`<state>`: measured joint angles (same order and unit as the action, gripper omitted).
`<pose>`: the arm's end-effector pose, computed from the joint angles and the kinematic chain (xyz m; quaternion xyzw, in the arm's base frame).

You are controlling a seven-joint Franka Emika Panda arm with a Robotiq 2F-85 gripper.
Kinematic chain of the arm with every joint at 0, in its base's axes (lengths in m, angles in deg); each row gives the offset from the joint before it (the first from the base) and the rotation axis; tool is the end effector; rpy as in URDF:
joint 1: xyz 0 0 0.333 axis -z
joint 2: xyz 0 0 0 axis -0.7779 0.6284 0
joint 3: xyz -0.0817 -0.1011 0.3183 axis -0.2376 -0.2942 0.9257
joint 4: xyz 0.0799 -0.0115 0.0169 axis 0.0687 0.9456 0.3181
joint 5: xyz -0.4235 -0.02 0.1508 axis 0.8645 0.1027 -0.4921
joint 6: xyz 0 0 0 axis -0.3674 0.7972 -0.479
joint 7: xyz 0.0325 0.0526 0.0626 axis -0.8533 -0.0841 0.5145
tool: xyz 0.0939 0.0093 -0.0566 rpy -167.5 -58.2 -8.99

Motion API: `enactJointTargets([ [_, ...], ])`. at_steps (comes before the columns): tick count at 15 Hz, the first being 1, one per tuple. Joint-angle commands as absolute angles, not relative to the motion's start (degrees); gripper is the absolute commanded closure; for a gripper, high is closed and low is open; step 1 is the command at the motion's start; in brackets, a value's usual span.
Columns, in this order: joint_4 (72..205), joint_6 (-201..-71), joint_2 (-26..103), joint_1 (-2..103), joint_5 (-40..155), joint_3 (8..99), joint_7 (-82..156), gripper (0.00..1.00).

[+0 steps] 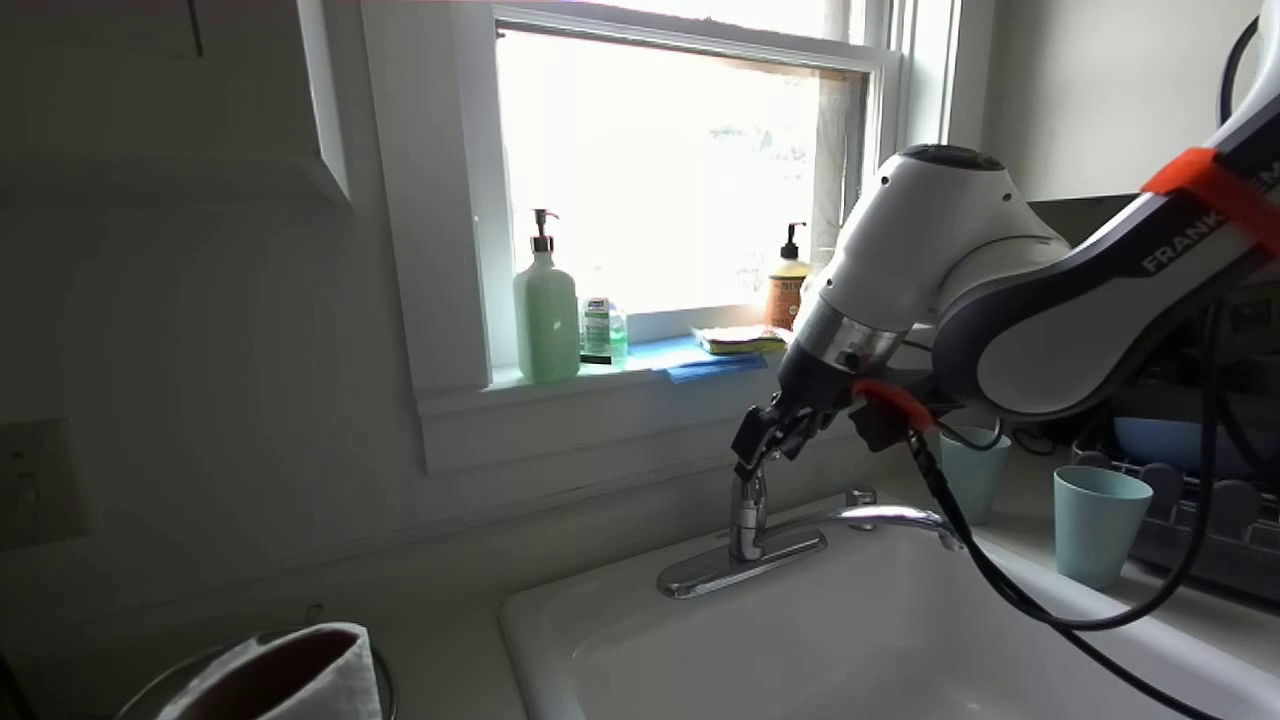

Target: Open the tap, then fetch some water in the closest cup

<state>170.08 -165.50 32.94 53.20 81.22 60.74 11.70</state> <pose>0.6441 0.0381 0.3476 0.9616 -0.0445 0.2677 0.0415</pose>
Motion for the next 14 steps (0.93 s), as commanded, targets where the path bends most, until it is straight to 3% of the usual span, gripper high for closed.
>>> enactJointTargets([
  [1,167.4,-164.6,35.2,52.3,82.3,60.3,10.1,0.48],
  [7,166.7,-164.3,35.3,52.2,82.7,59.2,10.2,0.89],
  [10,166.3,-163.9,35.3,52.0,83.2,58.5,10.1,0.96],
  [14,165.5,-163.7,35.1,52.0,83.4,58.5,10.3,0.94],
])
